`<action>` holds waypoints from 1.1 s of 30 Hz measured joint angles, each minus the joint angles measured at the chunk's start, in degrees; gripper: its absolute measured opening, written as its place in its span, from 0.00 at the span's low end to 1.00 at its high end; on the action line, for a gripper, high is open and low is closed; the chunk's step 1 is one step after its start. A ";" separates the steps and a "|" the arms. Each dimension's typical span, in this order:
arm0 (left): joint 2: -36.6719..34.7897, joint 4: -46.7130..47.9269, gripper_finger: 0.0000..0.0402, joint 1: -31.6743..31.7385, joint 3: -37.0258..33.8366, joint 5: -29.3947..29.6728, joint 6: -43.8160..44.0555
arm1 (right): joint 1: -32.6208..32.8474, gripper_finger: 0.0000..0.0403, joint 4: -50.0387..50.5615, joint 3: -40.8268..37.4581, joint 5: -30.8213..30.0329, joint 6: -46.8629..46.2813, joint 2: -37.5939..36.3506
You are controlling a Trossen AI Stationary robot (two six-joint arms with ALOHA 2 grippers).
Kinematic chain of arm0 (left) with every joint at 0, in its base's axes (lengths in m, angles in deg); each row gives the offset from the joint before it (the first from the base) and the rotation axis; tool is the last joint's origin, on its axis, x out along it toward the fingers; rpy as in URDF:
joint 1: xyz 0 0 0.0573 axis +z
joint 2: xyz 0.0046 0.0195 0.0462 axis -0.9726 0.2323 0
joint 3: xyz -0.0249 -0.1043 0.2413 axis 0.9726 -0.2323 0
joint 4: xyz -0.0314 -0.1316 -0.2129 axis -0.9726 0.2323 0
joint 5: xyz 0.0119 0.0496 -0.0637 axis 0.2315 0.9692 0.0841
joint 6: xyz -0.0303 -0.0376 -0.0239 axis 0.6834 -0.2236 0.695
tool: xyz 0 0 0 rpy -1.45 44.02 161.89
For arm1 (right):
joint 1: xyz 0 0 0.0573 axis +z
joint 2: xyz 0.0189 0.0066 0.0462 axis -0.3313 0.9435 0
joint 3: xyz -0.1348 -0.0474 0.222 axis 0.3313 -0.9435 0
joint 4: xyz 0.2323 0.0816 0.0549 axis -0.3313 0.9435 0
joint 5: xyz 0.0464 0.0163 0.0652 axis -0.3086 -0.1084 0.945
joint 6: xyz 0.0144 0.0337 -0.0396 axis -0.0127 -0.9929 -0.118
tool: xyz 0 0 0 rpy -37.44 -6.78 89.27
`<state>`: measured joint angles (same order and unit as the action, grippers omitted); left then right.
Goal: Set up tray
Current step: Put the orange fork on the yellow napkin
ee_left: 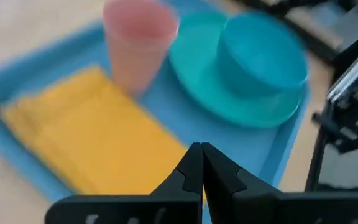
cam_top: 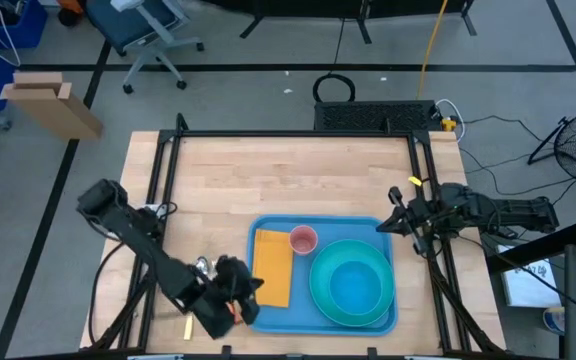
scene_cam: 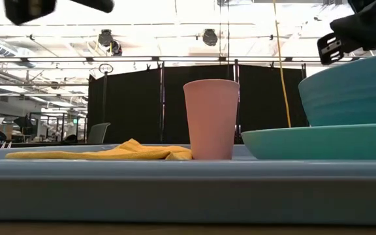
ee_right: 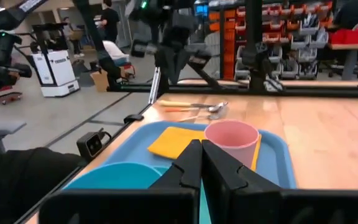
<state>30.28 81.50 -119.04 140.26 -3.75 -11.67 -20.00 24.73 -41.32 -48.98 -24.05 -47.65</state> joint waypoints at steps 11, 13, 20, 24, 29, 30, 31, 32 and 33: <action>15.61 46.99 0.00 -3.82 21.91 -27.05 49.91 | -0.02 0.00 -0.82 0.00 1.45 2.54 0.01; 16.30 47.00 0.01 -4.01 21.92 -28.84 53.92 | -0.02 0.00 -2.13 0.00 1.44 2.96 0.03; 17.76 45.78 0.08 -2.24 21.94 -27.32 52.81 | -0.02 0.00 -3.98 0.00 1.43 4.14 0.03; 17.74 46.00 0.17 0.01 21.94 -25.67 47.70 | 0.00 0.00 -6.54 0.02 1.45 3.36 0.03; 17.68 46.56 0.36 3.49 20.28 -27.24 44.32 | -0.01 0.00 -10.85 0.02 3.23 1.62 0.03; 17.69 46.73 0.40 4.04 19.24 -28.20 44.43 | -0.02 0.00 -11.97 0.01 5.10 1.10 0.03; 17.70 46.69 0.44 4.44 18.20 -29.13 44.97 | 0.00 0.00 -13.13 0.02 7.24 0.51 0.03; 17.70 46.49 0.47 4.74 17.14 -29.97 46.18 | 0.00 0.00 -14.33 0.02 9.53 -0.25 0.01; 17.70 46.04 0.50 4.86 15.98 -31.01 47.78 | 0.00 0.00 -15.14 0.02 11.61 -0.91 0.01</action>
<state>47.98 127.55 -114.18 156.24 -34.76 36.11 -20.00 9.59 -41.30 -37.37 -24.96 -47.64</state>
